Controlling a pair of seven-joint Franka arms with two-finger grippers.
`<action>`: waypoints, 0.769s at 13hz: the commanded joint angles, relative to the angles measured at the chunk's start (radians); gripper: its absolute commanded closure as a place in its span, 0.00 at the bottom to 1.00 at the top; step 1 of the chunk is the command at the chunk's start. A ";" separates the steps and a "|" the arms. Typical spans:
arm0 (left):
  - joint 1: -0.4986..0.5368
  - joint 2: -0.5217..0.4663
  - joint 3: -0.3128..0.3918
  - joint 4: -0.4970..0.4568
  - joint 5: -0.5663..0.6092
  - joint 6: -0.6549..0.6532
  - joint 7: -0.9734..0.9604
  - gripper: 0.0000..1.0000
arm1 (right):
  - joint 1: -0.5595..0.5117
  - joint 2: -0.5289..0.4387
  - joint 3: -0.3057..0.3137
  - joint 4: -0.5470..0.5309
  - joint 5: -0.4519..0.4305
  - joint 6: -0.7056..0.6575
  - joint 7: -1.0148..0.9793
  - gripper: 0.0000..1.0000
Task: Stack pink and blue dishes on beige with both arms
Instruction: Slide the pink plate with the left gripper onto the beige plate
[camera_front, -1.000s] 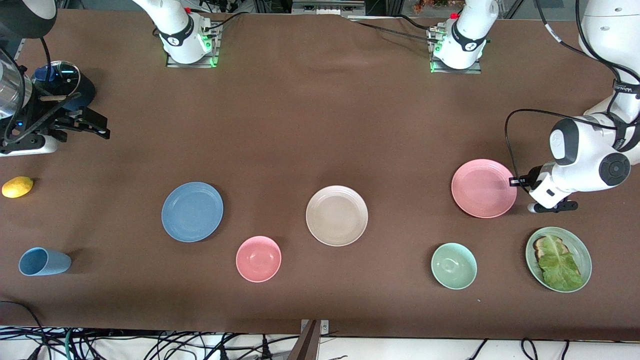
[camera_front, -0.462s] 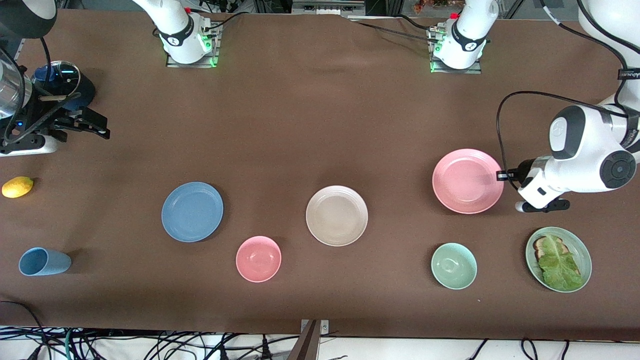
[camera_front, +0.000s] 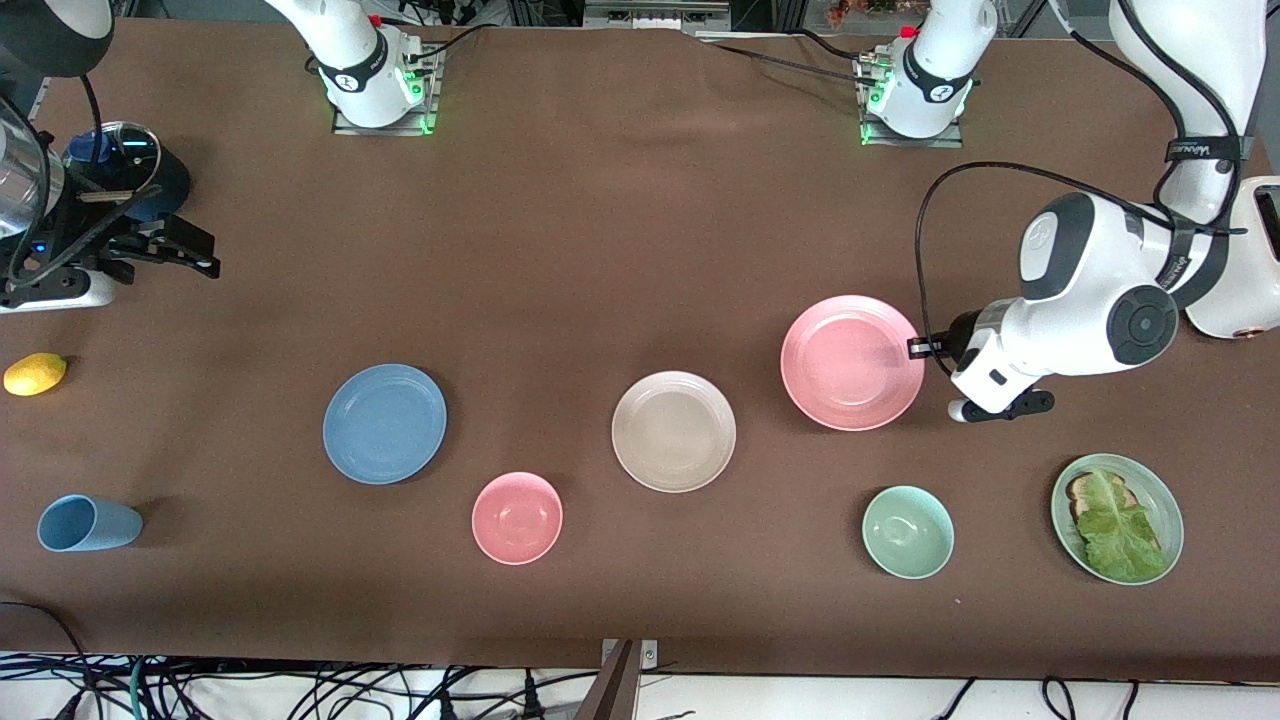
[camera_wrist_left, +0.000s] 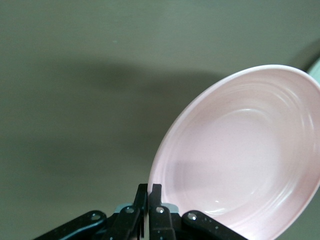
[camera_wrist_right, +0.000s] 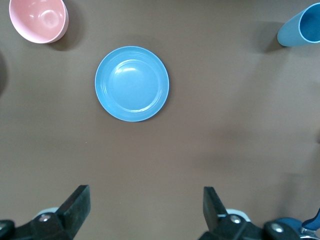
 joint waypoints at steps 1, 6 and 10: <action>-0.083 0.078 0.002 0.067 -0.034 0.056 -0.076 1.00 | -0.002 -0.012 -0.001 -0.009 0.011 -0.005 0.010 0.00; -0.213 0.179 0.004 0.095 -0.030 0.208 -0.213 1.00 | -0.002 -0.012 -0.001 -0.009 0.011 -0.007 0.010 0.00; -0.310 0.328 0.018 0.299 -0.019 0.209 -0.345 1.00 | -0.002 -0.012 -0.001 -0.009 0.011 -0.007 0.010 0.00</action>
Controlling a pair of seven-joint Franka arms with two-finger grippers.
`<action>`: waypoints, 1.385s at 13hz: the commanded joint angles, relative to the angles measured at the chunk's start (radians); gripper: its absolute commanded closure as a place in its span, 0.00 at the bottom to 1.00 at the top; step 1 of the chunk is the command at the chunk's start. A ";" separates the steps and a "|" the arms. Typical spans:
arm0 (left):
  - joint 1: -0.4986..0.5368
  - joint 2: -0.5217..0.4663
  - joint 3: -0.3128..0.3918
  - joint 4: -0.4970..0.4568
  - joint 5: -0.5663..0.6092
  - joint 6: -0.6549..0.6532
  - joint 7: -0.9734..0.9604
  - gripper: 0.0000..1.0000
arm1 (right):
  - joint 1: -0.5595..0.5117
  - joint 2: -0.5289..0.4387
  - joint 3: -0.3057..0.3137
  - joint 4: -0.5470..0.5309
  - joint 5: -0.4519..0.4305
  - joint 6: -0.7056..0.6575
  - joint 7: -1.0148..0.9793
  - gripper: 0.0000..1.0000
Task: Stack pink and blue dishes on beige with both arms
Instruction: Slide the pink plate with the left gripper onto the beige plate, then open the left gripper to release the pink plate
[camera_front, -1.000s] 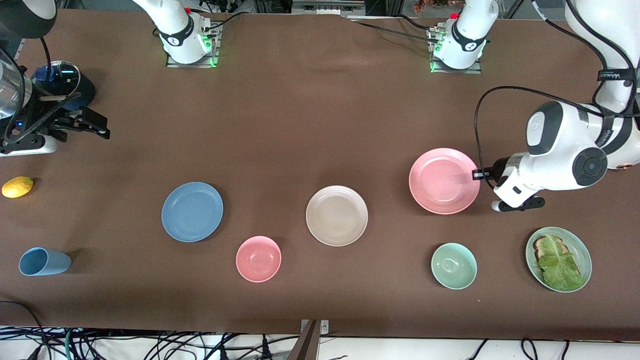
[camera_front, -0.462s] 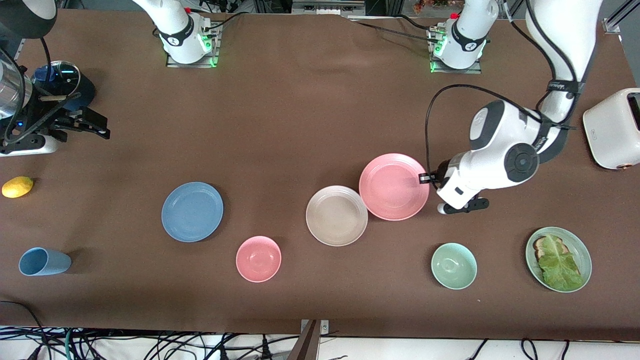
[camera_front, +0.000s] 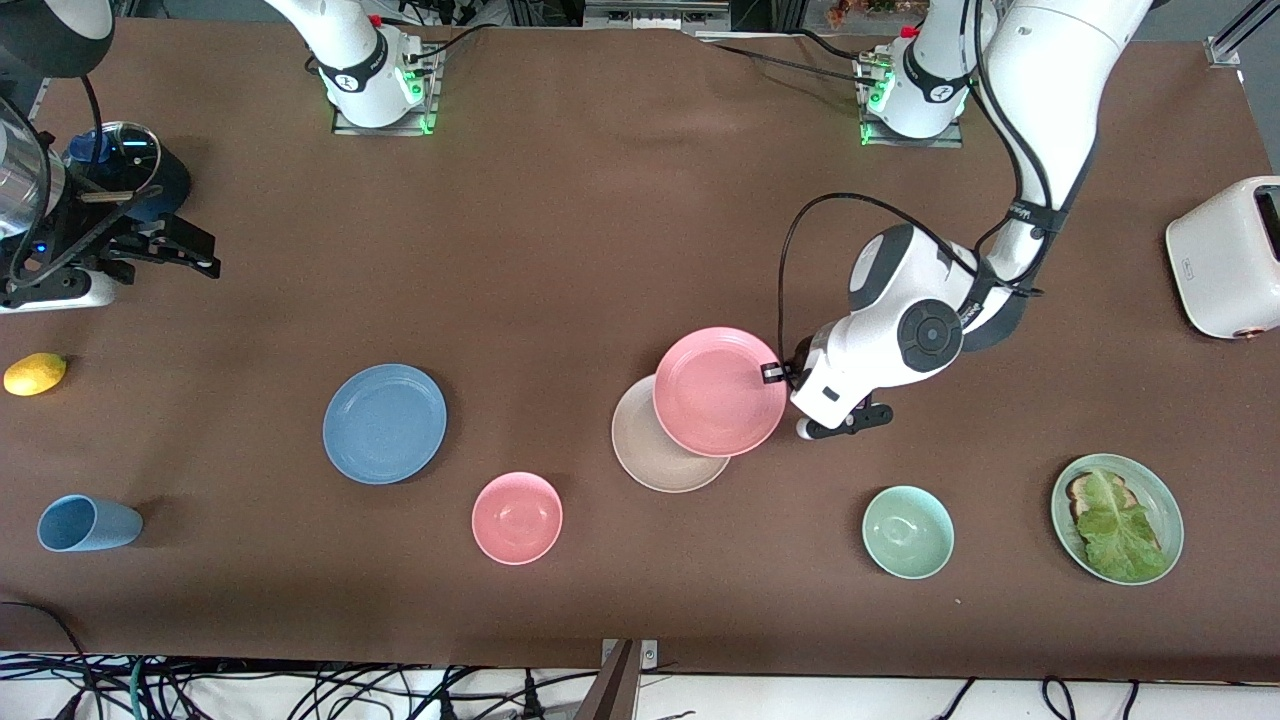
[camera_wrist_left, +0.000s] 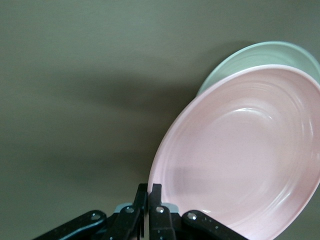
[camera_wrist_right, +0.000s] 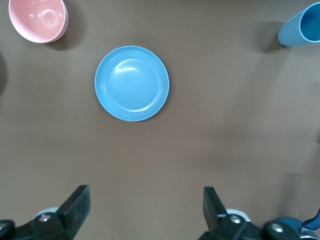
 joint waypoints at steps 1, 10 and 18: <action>-0.062 0.102 0.028 0.148 -0.008 -0.020 -0.056 1.00 | -0.002 -0.011 -0.001 -0.008 0.011 -0.005 0.010 0.00; -0.132 0.183 0.071 0.228 -0.009 0.003 -0.057 1.00 | -0.002 -0.012 -0.001 -0.008 0.011 -0.007 0.010 0.00; -0.116 0.162 0.091 0.227 -0.003 -0.011 -0.046 0.00 | -0.002 -0.011 -0.001 -0.008 0.011 -0.007 0.010 0.00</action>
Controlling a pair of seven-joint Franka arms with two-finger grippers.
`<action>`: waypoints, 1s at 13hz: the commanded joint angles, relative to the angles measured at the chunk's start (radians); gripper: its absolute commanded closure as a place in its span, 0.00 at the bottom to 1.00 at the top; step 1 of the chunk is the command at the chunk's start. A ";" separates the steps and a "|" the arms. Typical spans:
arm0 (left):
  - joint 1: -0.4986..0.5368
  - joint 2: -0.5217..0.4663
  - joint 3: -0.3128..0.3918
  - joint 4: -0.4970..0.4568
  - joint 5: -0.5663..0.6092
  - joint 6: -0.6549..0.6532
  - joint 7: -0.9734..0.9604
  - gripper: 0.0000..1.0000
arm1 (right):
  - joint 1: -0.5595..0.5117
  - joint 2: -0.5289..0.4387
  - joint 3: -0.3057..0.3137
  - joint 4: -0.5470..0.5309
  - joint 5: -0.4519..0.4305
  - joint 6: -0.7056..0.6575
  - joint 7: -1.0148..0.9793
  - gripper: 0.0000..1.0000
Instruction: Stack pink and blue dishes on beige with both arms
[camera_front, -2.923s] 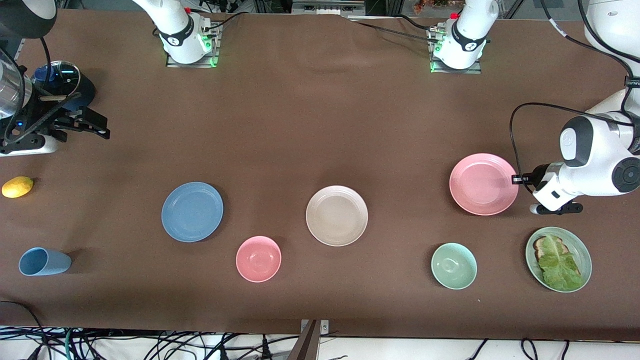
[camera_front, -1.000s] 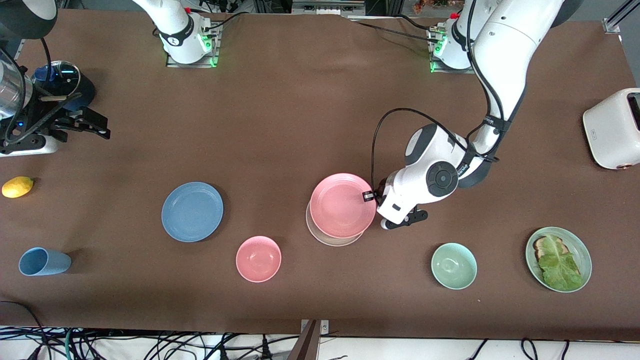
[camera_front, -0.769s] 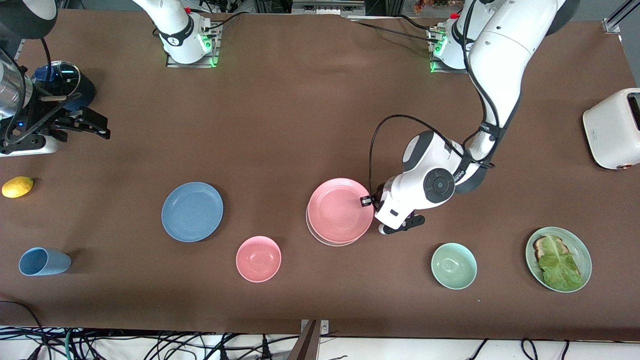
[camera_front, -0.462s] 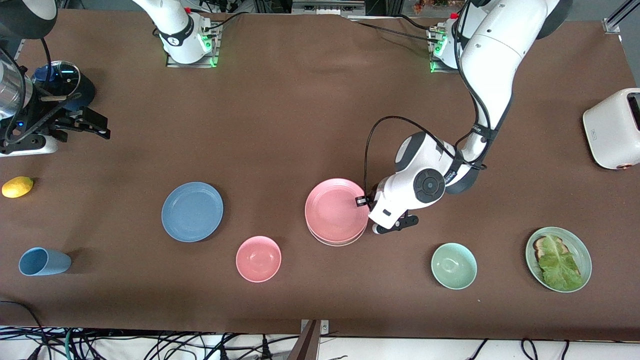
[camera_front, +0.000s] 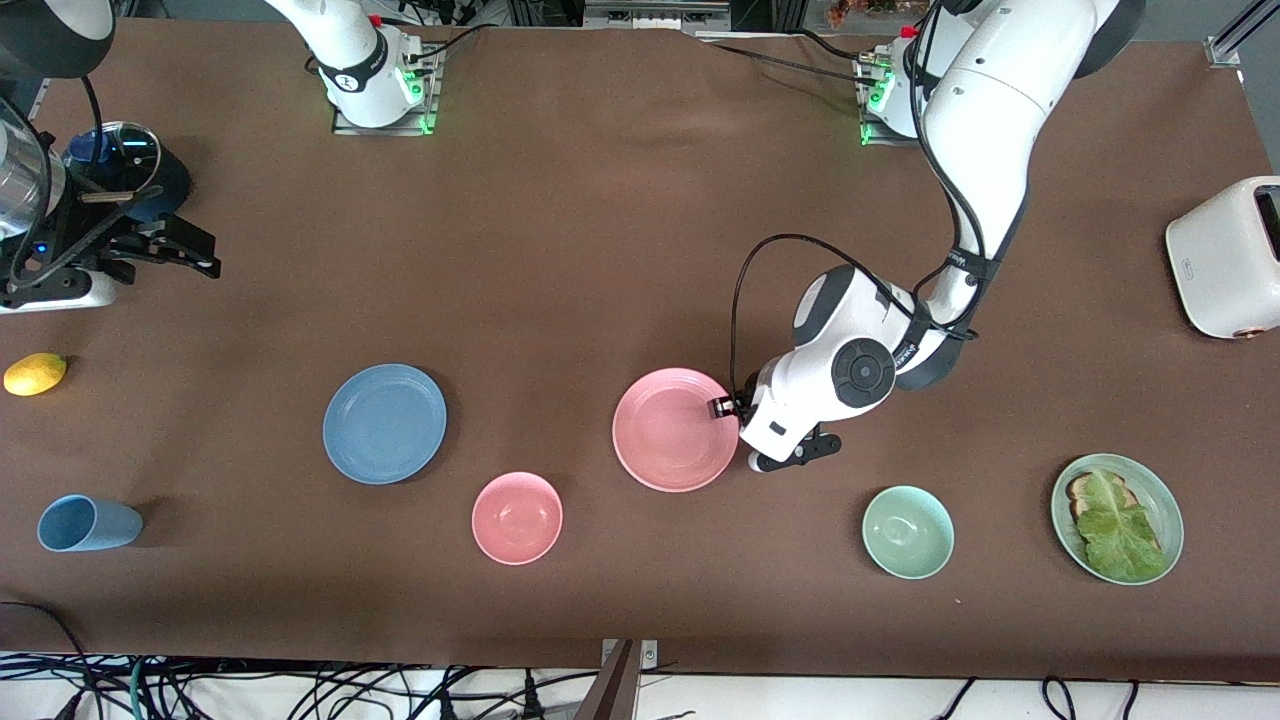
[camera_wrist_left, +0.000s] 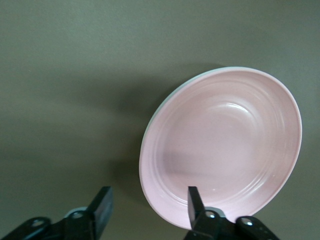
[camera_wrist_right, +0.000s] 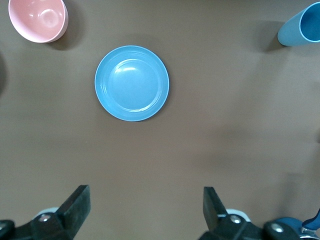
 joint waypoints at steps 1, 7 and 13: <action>0.013 -0.013 0.025 0.021 -0.002 -0.024 0.001 0.00 | -0.002 -0.011 -0.001 -0.007 0.011 -0.007 0.010 0.00; 0.072 -0.043 0.030 0.011 0.061 -0.128 0.089 0.00 | -0.002 -0.011 -0.001 -0.007 0.011 -0.007 0.010 0.00; 0.251 -0.114 0.031 0.008 0.063 -0.332 0.350 0.00 | 0.001 -0.012 0.004 -0.001 0.008 0.004 0.010 0.00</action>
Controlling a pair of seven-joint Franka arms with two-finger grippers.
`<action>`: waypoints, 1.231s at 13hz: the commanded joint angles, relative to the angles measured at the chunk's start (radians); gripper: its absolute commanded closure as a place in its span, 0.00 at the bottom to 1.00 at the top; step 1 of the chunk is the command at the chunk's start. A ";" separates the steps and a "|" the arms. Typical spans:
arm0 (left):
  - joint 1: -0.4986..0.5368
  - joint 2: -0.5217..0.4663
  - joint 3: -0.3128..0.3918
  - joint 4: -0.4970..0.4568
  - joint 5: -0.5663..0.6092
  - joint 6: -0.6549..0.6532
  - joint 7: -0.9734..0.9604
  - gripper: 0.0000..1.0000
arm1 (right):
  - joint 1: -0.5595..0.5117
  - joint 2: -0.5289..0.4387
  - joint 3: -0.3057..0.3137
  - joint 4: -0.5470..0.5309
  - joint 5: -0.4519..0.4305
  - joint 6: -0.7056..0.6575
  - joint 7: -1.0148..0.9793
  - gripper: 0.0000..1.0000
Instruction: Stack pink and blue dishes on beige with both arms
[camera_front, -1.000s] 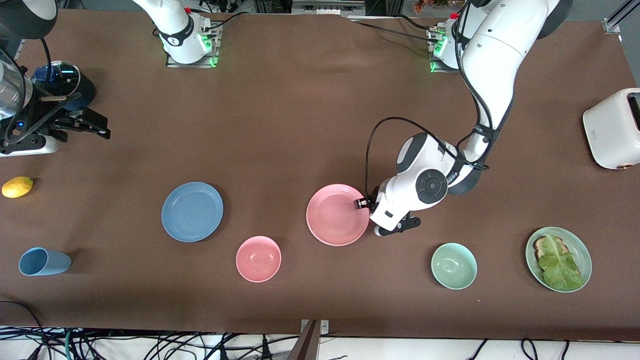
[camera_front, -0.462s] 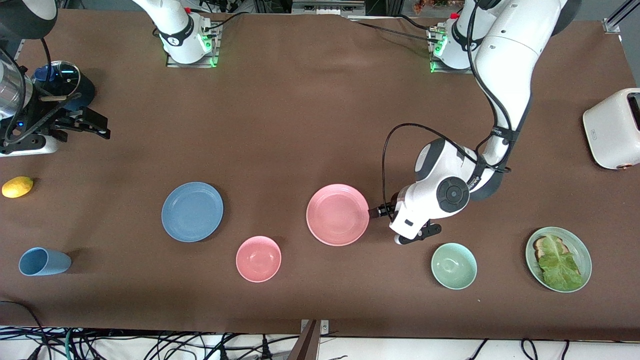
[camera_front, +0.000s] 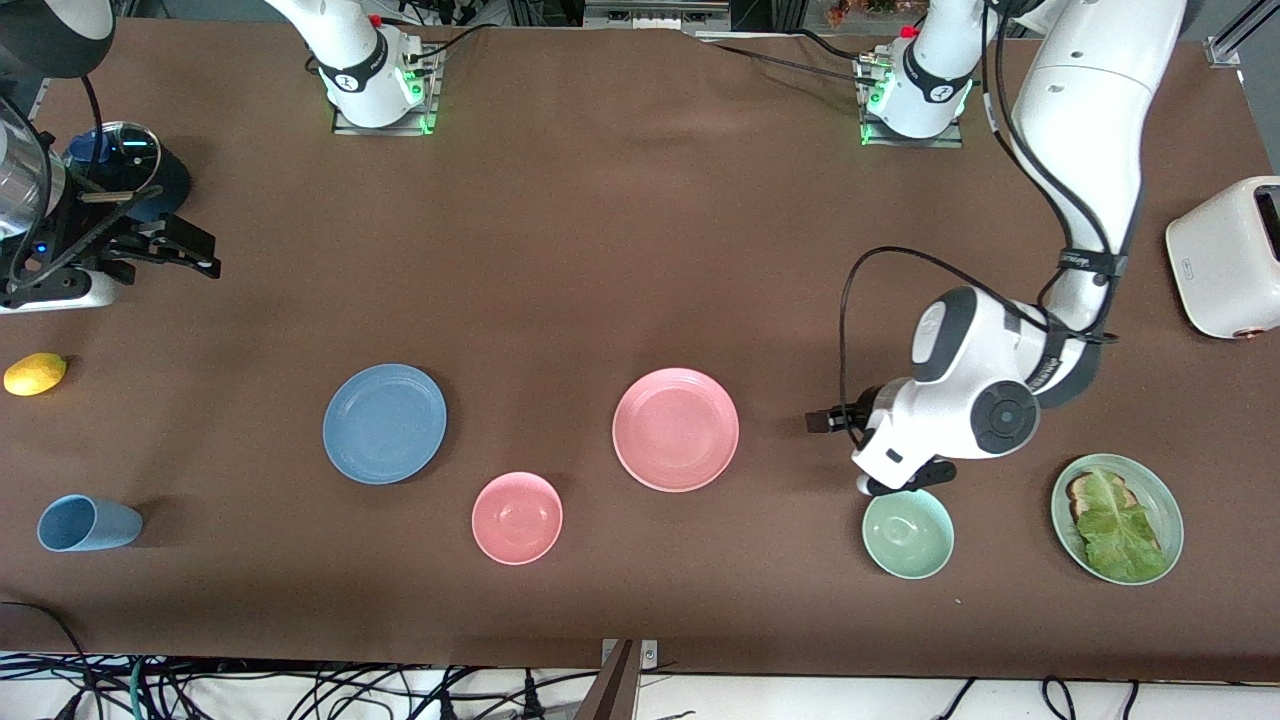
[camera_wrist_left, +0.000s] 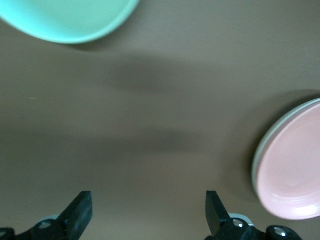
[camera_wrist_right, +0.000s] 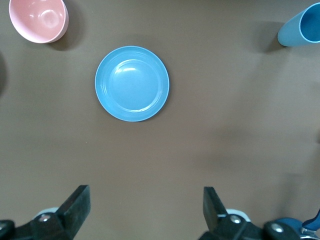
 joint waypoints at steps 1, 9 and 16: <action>0.078 -0.047 -0.006 -0.012 0.029 -0.082 0.116 0.00 | 0.000 -0.009 0.003 0.000 0.007 0.004 0.008 0.00; 0.253 -0.118 -0.006 -0.012 0.124 -0.214 0.343 0.00 | 0.002 -0.004 0.000 0.003 -0.002 0.004 0.003 0.00; 0.273 -0.311 0.032 -0.096 0.205 -0.258 0.440 0.00 | 0.000 0.055 0.000 0.009 0.008 -0.006 0.008 0.00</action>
